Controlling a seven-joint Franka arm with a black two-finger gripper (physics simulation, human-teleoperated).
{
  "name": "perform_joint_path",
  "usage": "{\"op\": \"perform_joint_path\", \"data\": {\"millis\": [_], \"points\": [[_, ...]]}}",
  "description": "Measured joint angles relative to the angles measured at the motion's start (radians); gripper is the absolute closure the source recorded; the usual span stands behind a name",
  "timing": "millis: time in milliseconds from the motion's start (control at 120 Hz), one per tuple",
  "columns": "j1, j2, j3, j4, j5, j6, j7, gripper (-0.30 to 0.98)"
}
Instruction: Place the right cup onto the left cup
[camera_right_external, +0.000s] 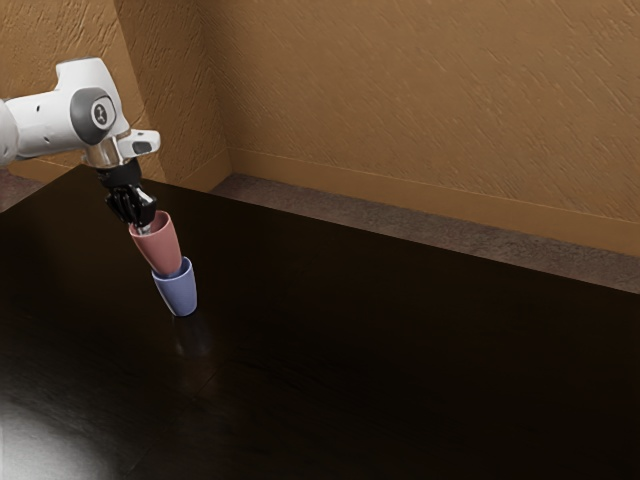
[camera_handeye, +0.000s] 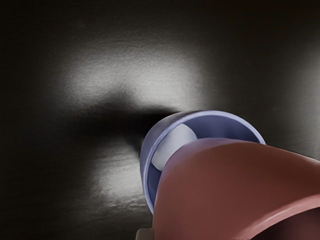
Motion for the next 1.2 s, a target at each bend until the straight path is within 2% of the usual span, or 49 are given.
{"op": "perform_joint_path", "data": {"millis": [200, 408, 600, 925, 1200], "points": [[0.009, 0.012, 0.000, -0.005, -0.009, 0.005, 0.010, 0.78], [0.011, 0.005, 0.000, -0.014, -0.030, 0.005, 0.019, 0.34], [-0.015, -0.107, -0.004, -0.061, -0.025, -0.001, 0.019, 0.14], [-0.099, -0.262, -0.004, -0.127, -0.014, -0.028, 0.019, 0.03], [-0.254, -0.417, -0.003, -0.202, 0.092, -0.044, -0.042, 0.01]]}}
